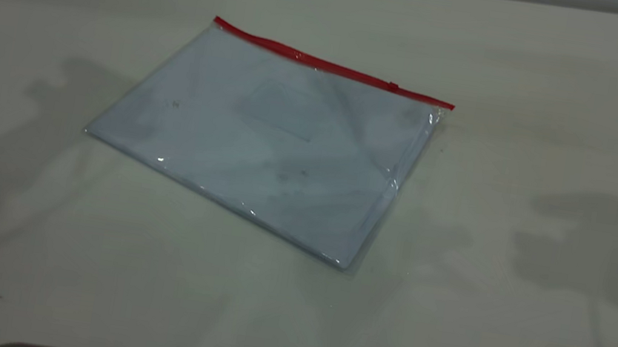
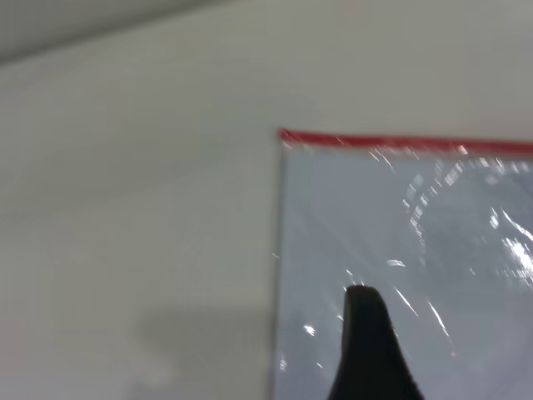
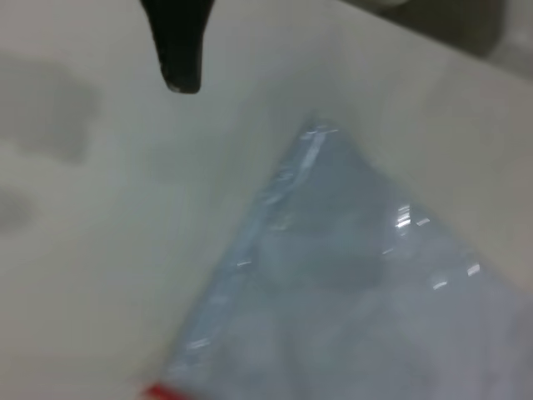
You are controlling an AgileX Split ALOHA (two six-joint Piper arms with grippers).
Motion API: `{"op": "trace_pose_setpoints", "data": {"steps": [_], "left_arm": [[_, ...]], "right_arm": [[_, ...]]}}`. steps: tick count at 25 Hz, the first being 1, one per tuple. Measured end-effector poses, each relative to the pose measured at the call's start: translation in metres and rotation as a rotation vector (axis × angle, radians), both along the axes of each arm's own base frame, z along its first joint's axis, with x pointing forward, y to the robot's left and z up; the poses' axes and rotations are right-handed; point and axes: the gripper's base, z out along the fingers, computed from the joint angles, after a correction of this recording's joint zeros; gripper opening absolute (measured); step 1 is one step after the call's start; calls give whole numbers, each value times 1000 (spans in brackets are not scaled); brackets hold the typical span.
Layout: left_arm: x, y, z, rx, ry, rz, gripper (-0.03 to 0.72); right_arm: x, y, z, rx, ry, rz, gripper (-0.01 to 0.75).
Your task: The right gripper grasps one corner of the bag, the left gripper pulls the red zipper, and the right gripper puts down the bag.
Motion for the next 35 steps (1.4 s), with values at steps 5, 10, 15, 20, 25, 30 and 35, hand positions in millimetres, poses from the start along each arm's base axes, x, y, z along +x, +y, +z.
{"op": "trace_pose_setpoints", "data": {"steps": [5, 10, 15, 20, 25, 30, 35], "left_arm": [[26, -10, -15, 9, 93, -108, 537], [44, -17, -26, 24, 162, -231, 537], [57, -23, -44, 19, 232, -301, 537], [66, -26, -58, 10, 270, -318, 537], [74, -30, -64, -37, 274, -302, 537], [76, -33, -65, -65, 264, -306, 537], [77, -33, -65, -68, 256, -302, 537]], "right_arm": [[39, 13, -61, 144, 46, 94, 579], [63, 16, -107, 167, 40, 126, 579], [86, 17, -128, 178, 5, 126, 579], [101, 17, -156, 187, 19, 114, 579], [111, 19, -183, 209, 18, 96, 579], [115, 27, -195, 259, 1, 102, 579], [116, 47, -197, 274, -40, 131, 579]]}}
